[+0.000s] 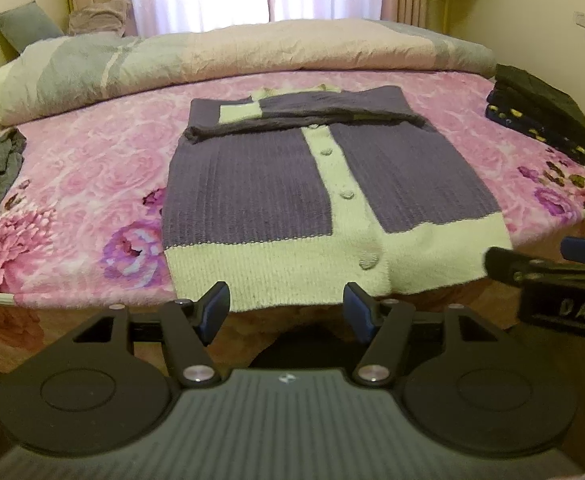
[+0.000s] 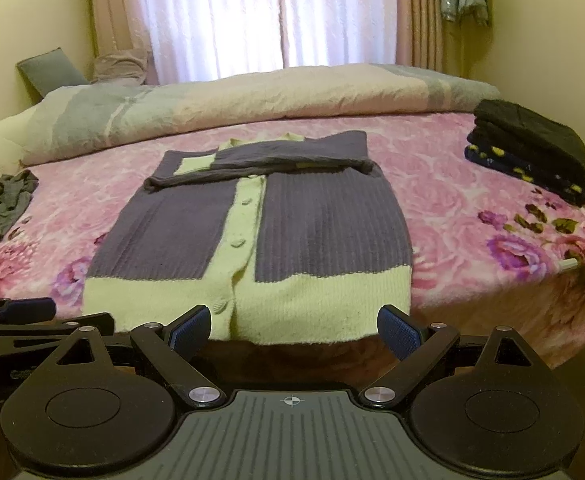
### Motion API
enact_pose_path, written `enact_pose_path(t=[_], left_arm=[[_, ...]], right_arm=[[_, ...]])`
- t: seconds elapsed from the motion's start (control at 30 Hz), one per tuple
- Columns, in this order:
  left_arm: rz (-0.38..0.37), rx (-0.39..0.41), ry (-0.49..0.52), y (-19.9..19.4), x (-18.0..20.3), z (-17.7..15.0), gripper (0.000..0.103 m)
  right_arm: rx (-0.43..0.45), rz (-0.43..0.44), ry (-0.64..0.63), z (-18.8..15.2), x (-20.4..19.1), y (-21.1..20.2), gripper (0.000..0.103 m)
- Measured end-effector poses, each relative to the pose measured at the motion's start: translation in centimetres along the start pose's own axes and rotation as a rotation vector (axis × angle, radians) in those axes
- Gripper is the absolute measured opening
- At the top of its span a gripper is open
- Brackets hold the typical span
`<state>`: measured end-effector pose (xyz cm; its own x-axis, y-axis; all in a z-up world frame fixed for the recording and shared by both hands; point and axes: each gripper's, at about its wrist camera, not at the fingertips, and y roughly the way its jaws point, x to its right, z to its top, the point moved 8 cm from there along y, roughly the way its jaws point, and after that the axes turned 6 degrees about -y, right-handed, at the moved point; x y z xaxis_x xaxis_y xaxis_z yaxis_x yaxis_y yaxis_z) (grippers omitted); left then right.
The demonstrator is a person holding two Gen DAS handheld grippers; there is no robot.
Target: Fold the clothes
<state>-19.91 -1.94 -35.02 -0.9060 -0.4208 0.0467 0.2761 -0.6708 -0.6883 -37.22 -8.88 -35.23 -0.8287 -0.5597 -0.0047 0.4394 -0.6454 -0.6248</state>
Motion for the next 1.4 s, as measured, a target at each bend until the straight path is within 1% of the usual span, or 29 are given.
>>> enact_pose_path(t=[0.07,0.17,0.27,0.33,0.43,0.47,0.57,0.63,0.7,0.8,0.9,1.0,1.07,1.1,1.17,1.2,1.27,1.3,1.33,1.37,1.4], left_arm=[[-0.004,-0.011,-0.014,1.2,-0.8,0.2,0.062],[-0.002,-0.01,-0.059,3.0,-3.2,0.6,0.062],[-0.007,0.003,-0.149,4.9,-7.3,1.4,0.062],[-0.03,0.009,-0.227,5.9,-9.8,2.0,0.061],[-0.091,0.016,-0.327,7.6,-12.9,2.7,0.055],[-0.112,0.018,-0.359,8.1,-13.9,3.0,0.055],[-0.185,0.001,-0.429,10.2,-15.2,3.4,0.055],[-0.244,-0.021,-0.493,11.7,-15.8,3.5,0.055],[-0.293,-0.045,-0.556,13.1,-16.4,3.5,0.055],[-0.37,-0.064,-0.646,15.0,-17.2,3.3,0.054],[-0.453,-0.065,-0.722,16.5,-17.9,3.8,0.053],[-0.512,-0.082,-0.74,18.0,-17.8,4.8,0.051],[-0.529,-0.099,-0.724,18.8,-17.2,5.3,0.048],[-0.54,-0.109,-0.712,19.1,-16.8,5.4,0.047],[-0.56,-0.129,-0.688,19.7,-16.0,5.6,0.042],[-0.56,-0.131,-0.672,19.6,-15.9,5.4,0.039],[-0.584,-0.144,-0.684,19.0,-16.1,4.4,0.033],[-0.597,-0.151,-0.69,18.6,-16.3,3.9,0.031],[-0.613,-0.155,-0.698,18.2,-16.3,3.2,0.028],[-0.63,-0.16,-0.704,17.7,-16.4,2.5,0.023],[-0.64,-0.163,-0.699,17.3,-16.3,1.8,0.023]], right_arm=[[-0.017,-0.007,0.025,-0.2,1.1,1.2,0.093],[-0.041,-0.009,0.071,-0.7,3.3,3.3,0.093],[-0.045,0.01,0.156,-1.2,6.6,5.5,0.093],[-0.03,0.042,0.234,-1.4,9.0,6.7,0.093],[0.013,0.142,0.367,-1.2,12.2,8.2,0.093],[0.023,0.184,0.413,-1.0,13.0,8.7,0.093],[0.049,0.309,0.54,-0.4,15.1,10.2,0.092],[0.039,0.377,0.593,0.2,16.0,11.5,0.092],[0.002,0.401,0.616,0.3,16.7,13.1,0.092],[-0.054,0.441,0.658,0.0,17.5,14.9,0.069],[-0.07,0.492,0.666,0.6,17.7,15.6,0.069],[-0.081,0.543,0.666,1.3,17.9,16.2,0.069],[-0.089,0.577,0.666,1.8,18.0,16.6,0.069],[-0.093,0.593,0.659,2.2,17.8,16.8,0.065],[-0.122,0.601,0.649,2.4,17.0,17.5,0.064],[-0.142,0.598,0.644,2.4,16.7,18.0,0.063],[-0.158,0.618,0.617,2.1,16.3,18.3,0.06],[-0.162,0.628,0.607,1.9,16.3,18.2,0.056],[-0.164,0.645,0.605,1.6,16.4,18.0,0.051],[-0.164,0.667,0.609,1.2,16.6,17.8,0.049],[-0.162,0.692,0.61,0.9,16.8,17.6,0.046]])
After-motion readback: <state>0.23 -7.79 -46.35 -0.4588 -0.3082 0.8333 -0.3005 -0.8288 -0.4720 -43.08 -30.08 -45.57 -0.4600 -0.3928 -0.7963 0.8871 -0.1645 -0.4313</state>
